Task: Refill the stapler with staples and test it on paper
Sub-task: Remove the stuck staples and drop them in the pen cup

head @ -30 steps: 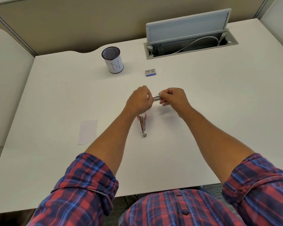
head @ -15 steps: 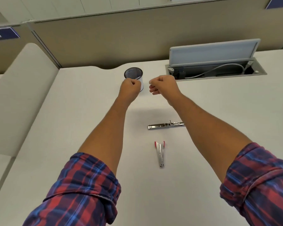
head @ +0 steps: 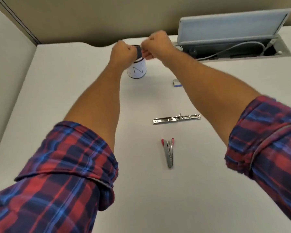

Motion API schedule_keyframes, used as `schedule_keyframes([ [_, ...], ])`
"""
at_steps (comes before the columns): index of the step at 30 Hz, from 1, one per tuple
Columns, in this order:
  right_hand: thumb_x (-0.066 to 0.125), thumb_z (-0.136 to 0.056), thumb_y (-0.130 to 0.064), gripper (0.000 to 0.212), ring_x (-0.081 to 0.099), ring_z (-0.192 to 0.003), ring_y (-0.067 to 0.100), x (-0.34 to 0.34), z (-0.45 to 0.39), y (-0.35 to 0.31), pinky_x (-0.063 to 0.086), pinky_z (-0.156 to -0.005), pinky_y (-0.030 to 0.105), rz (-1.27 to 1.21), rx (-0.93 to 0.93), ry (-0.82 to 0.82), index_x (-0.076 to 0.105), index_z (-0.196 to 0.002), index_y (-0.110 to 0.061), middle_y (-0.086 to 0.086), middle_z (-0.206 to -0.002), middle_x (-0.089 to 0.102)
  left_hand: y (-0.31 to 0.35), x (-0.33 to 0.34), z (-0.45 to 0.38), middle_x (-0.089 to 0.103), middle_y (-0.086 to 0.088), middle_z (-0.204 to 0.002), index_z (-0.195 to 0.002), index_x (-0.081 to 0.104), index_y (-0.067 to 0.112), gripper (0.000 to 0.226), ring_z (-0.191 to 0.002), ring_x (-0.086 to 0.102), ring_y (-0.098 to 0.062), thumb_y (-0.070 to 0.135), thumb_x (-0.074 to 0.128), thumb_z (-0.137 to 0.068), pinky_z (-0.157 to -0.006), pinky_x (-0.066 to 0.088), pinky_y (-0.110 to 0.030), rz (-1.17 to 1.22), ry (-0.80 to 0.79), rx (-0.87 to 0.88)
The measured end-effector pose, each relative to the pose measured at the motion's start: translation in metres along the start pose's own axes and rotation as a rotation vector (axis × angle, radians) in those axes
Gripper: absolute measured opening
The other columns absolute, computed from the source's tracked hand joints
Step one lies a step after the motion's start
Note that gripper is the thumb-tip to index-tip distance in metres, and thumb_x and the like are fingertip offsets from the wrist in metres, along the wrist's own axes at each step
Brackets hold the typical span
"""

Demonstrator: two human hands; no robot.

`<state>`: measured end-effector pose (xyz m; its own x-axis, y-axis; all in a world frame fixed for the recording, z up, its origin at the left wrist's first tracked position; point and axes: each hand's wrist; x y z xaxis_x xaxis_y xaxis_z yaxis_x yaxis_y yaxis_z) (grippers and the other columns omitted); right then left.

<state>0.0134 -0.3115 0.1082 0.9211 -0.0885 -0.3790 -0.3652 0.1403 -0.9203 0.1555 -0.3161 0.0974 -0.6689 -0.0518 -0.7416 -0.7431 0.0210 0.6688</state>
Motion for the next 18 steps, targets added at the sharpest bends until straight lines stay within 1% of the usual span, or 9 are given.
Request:
schedule_keyframes([
  [3,0.062,-0.090,-0.006,0.019,0.076,-0.073,0.027,-0.001,-0.011,0.003,0.064,-0.066,0.035,0.113,-0.023,-0.037,0.074,-0.094,0.009,0.023,-0.086,0.075,-0.007,0.009,-0.010,0.038,-0.006,-0.064,-0.060,0.030,0.015,0.032,-0.073,0.042,-0.023,0.016,0.043,-0.089,-0.060,0.031,-0.031,-0.108,0.025,0.007],
  [5,0.061,-0.092,-0.007,0.021,0.077,-0.077,0.027,0.001,-0.016,0.004,0.064,-0.067,0.036,0.175,-0.027,-0.048,0.074,-0.098,0.008,0.022,-0.089,0.076,-0.008,0.011,-0.015,0.042,-0.007,-0.071,-0.063,0.029,0.017,0.031,-0.078,0.043,-0.026,0.017,0.044,-0.090,-0.065,0.035,-0.032,-0.142,0.032,-0.002],
  [7,0.060,-0.094,-0.010,0.021,0.077,-0.077,0.025,0.005,-0.021,0.005,0.064,-0.067,0.034,0.232,-0.029,-0.046,0.075,-0.099,0.004,0.019,-0.089,0.076,-0.008,0.013,-0.017,0.040,-0.001,-0.068,-0.065,0.030,0.019,0.030,-0.080,0.046,-0.026,0.019,0.045,-0.091,-0.067,0.039,-0.031,-0.164,0.015,0.000],
  [10,0.059,-0.095,-0.013,0.022,0.077,-0.072,0.022,0.012,-0.026,0.009,0.064,-0.066,0.034,0.310,-0.032,-0.034,0.075,-0.100,0.002,0.018,-0.087,0.076,-0.007,0.014,-0.018,0.038,0.001,-0.066,-0.064,0.032,0.018,0.030,-0.076,0.045,-0.024,0.018,0.047,-0.090,-0.054,0.037,-0.028,-0.182,-0.020,0.015],
  [11,0.059,-0.095,-0.014,0.022,0.076,-0.071,0.022,0.014,-0.027,0.010,0.064,-0.067,0.034,0.336,-0.034,-0.032,0.075,-0.100,0.001,0.018,-0.088,0.076,-0.007,0.014,-0.018,0.037,0.000,-0.063,-0.063,0.033,0.017,0.029,-0.074,0.044,-0.024,0.017,0.047,-0.088,-0.051,0.034,-0.027,-0.185,-0.026,0.017],
  [13,0.060,-0.094,-0.017,0.022,0.076,-0.071,0.021,0.019,-0.029,0.011,0.064,-0.069,0.032,0.397,-0.034,-0.024,0.075,-0.102,-0.002,0.015,-0.089,0.076,-0.005,0.013,-0.017,0.047,-0.008,-0.067,-0.068,0.046,0.009,0.020,-0.074,0.046,-0.026,0.016,0.048,-0.087,-0.056,0.036,-0.031,-0.181,-0.011,0.010],
  [14,0.060,-0.094,-0.018,0.023,0.076,-0.072,0.020,0.021,-0.029,0.011,0.064,-0.070,0.030,0.427,-0.033,-0.021,0.075,-0.103,-0.003,0.014,-0.090,0.077,-0.006,0.014,-0.017,0.056,-0.016,-0.076,-0.078,0.055,0.005,0.015,-0.075,0.050,-0.028,0.015,0.049,-0.087,-0.060,0.039,-0.034,-0.176,0.001,0.002],
  [16,0.061,-0.093,-0.019,0.023,0.076,-0.075,0.021,0.022,-0.030,0.011,0.063,-0.069,0.028,0.462,-0.036,-0.016,0.075,-0.105,-0.004,0.013,-0.092,0.077,-0.006,0.015,-0.015,0.067,-0.025,-0.103,-0.104,0.064,-0.003,0.025,-0.089,0.063,-0.035,0.015,0.052,-0.090,-0.068,0.048,-0.039,-0.163,0.029,-0.021],
  [18,0.061,-0.092,-0.018,0.025,0.073,-0.072,0.020,0.021,-0.030,0.011,0.058,-0.061,0.024,0.474,-0.044,-0.008,0.074,-0.107,-0.004,0.013,-0.094,0.076,-0.008,0.015,-0.014,0.068,-0.022,-0.103,-0.102,0.066,0.000,0.022,-0.097,0.068,-0.032,0.014,0.055,-0.090,-0.068,0.048,-0.032,-0.143,0.052,0.002],
])
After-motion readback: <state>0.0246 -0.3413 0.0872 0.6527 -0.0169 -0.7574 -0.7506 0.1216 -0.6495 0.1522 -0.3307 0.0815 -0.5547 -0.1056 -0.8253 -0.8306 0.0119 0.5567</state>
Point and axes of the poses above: each hand's wrist, its own z-axis away from the middle knuckle, its own x-axis out of the palm, y = z × x
